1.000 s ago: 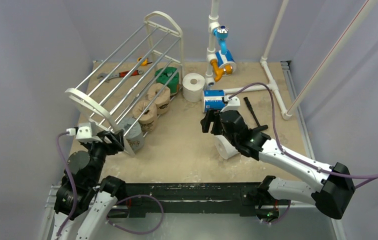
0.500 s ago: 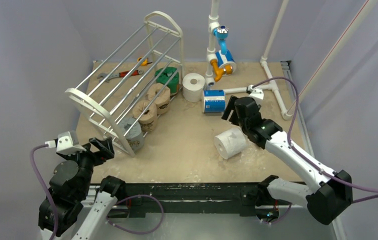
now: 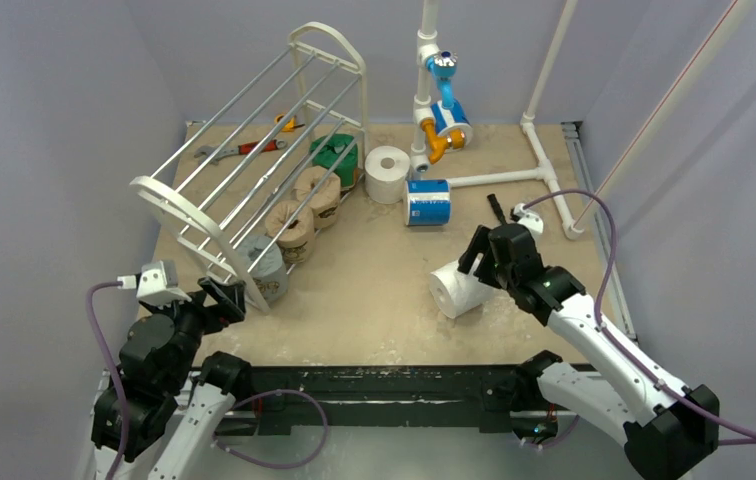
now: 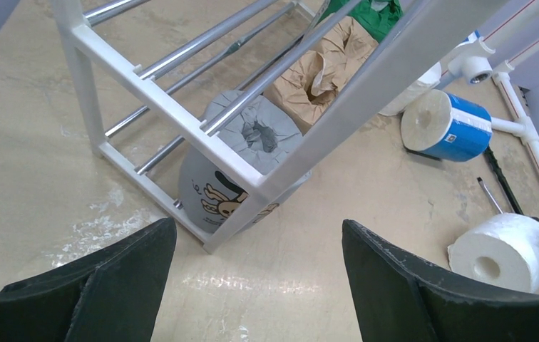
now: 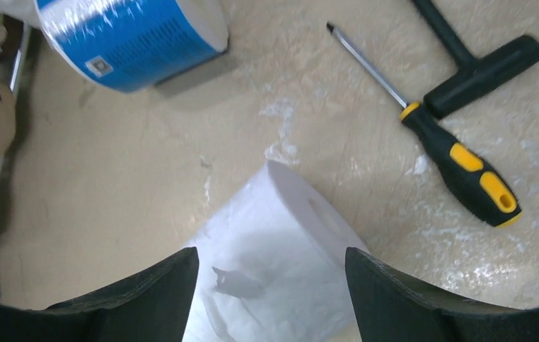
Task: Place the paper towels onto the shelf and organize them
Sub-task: Adjust the paper towel at the center of the board.
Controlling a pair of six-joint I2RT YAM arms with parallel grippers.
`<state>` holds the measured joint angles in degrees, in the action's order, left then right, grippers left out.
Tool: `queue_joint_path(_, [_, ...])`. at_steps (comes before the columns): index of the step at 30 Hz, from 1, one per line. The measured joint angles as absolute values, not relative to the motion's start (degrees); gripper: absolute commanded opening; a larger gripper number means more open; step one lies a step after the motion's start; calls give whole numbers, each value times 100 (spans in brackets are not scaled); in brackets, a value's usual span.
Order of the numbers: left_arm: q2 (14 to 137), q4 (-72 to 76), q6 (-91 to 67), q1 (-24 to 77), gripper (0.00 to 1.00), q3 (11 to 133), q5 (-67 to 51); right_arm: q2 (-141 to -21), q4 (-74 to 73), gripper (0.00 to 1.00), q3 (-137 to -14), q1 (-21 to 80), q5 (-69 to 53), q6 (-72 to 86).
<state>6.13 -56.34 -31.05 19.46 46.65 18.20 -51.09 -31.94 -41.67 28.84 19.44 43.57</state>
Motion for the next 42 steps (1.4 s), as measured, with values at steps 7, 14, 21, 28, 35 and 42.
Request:
queue_joint_path(7, [611,-5575,-3201,1946,85,4604,1533,-5162,-3022,73,-3649,2877,1249,4381])
queue_joint_path(14, [613,-5457,-3269,1946,85,4530,1422,-4993,-2552,73,-3334,2963,792,4543])
queue_joint_path(21, [633,-5411,-3398,1946,84,4414,1337,-4950,-1955,73,-3015,3695,436,4943])
queue_joint_path(28, [733,-5411,-3511,1946,83,4401,1227,-4928,-1323,76,-2674,4182,-34,5151])
queue_joint_path(35, [738,-5636,-3518,1946,84,4447,432,-4783,-1103,78,-2545,4180,-215,4991])
queue_joint_path(42, [814,-5795,-3555,1946,87,4565,-1120,-4783,-1004,79,-2534,4182,-486,4644])
